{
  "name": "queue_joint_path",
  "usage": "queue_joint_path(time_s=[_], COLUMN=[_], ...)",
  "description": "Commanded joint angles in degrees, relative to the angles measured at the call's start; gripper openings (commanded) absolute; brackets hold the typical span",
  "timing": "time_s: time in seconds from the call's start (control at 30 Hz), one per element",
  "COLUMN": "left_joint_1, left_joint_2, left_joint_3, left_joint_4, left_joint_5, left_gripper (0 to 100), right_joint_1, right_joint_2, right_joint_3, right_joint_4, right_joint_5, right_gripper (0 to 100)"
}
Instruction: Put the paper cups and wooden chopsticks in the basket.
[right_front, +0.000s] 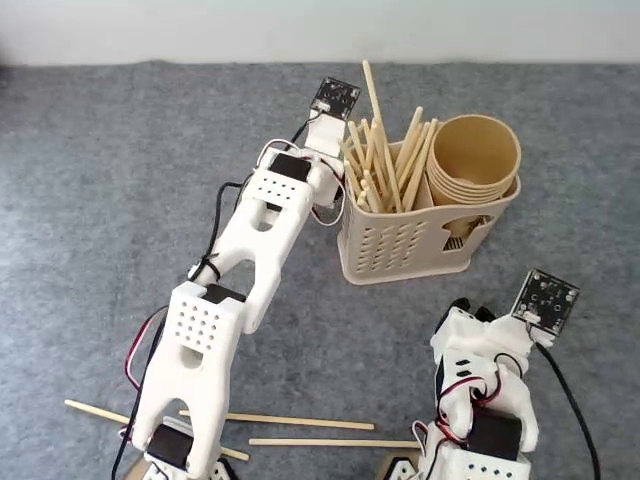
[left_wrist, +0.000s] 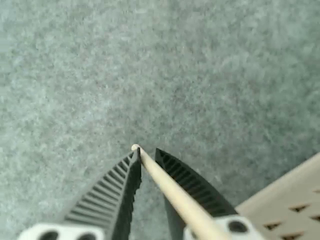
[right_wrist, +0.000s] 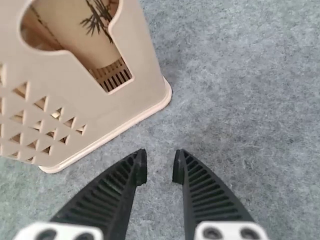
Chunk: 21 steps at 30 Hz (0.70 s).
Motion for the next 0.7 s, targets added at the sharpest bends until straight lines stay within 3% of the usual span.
queue_joint_path(time_s=[0.0, 0.37, 0.67], left_joint_1=[-0.26, -4.57, -7.38], left_joint_2=[-1.49, -6.42, -8.70], left_joint_3=[-3.38, -15.43, -35.21], left_joint_4=[2.29, 19.43, 34.73], left_joint_5=[-0.35, -0.18, -0.26], left_gripper=[1, 1, 1], right_joint_1=[0.40, 0.40, -1.98], right_joint_2=[-0.75, -0.75, -0.75], right_joint_3=[-0.53, -0.35, -0.18], right_joint_4=[-1.19, -0.92, -0.75], right_joint_5=[-0.62, -0.70, -0.70], right_gripper=[10.0, 10.0, 10.0])
